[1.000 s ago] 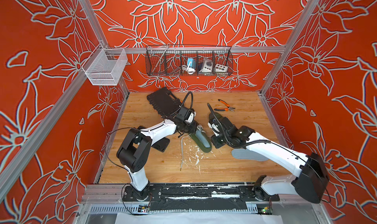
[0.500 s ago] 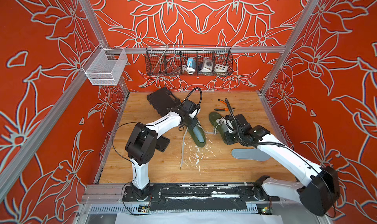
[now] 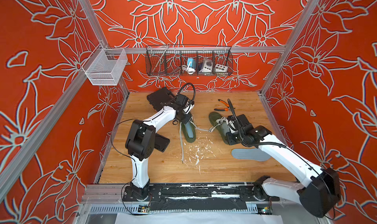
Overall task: Insert the insole into the shoe
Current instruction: Move the shoe to the center of the board.
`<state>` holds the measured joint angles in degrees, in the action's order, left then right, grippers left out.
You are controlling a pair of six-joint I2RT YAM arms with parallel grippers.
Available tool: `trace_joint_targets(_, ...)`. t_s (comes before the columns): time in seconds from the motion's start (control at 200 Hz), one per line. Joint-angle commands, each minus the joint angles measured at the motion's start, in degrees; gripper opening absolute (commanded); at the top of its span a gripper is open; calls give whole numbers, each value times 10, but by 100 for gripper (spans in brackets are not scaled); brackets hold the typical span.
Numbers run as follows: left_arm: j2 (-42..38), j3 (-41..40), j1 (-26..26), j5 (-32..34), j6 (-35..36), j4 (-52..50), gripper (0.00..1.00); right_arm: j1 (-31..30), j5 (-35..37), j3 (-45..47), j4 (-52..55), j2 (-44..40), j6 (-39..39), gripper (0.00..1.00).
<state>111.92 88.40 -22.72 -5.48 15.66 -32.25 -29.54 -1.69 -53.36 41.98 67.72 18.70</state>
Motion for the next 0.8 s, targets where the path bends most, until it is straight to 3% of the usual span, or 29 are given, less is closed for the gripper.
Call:
trace_joint_targets(0.0, 28, 23, 0, -23, 15, 16, 0, 14, 5, 13, 23, -20, 39, 44)
trace_joint_targets(0.12, 38, 42, 1, -17, 13, 15, 6, 50, 3, 36, 38, -30, 92, 50)
trace_joint_targets(0.215, 31, 45, 0, -24, 0, 16, 23, 95, -25, 66, 38, -41, 131, 55)
trace_joint_targets(0.4, 2, 53, -2, -8, -40, 4, 52, 176, -72, 106, 25, -65, 188, 57)
trace_joint_targets(0.485, -22, 51, -4, 13, -63, 6, 71, 202, -76, 113, 30, -69, 209, 58)
trace_joint_targets(0.645, -71, 31, -48, 66, -61, 42, 78, 244, -73, 126, 41, -88, 247, 58)
trace_joint_targets(0.796, -70, 61, -83, 132, -67, 13, 79, 276, -72, 140, 55, -107, 276, 61)
